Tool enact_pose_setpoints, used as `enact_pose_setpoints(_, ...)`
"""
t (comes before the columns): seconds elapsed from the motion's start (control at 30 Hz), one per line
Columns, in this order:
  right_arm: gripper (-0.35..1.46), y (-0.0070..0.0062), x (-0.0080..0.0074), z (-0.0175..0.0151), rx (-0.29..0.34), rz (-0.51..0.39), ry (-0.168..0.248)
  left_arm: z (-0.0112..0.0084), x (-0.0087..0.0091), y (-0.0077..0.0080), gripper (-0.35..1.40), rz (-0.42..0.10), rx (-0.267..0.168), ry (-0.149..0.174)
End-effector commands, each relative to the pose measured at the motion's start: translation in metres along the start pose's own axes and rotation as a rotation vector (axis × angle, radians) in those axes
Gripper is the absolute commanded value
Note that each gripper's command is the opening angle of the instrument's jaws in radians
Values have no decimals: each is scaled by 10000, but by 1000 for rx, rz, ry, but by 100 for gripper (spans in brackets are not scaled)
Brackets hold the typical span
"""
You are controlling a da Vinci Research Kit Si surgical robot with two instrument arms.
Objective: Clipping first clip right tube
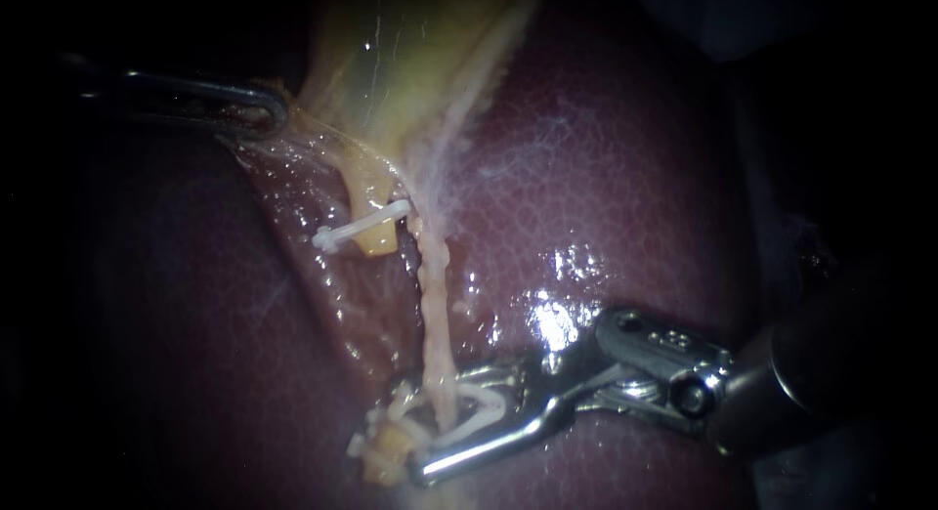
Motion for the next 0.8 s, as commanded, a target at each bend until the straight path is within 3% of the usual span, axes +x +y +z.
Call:
enact_pose_setpoints(0.03, 48, 0, -1, 1, -1, 5, 0, 0, 0, 0, -35, 0, -1, 0)
enact_pose_setpoints(0.53, -1, 3, 0, 0, 0, 28, -1, 0, 0, 0, -35, 0, -1, 0)
enact_pose_setpoints(0.67, -35, 3, 0, 0, 1, 28, -1, 0, 0, 0, -35, 0, -1, 0)
enact_pose_setpoints(0.8, -35, 4, 1, 0, -13, 29, -6, 0, 0, 0, -35, 0, -1, 0)
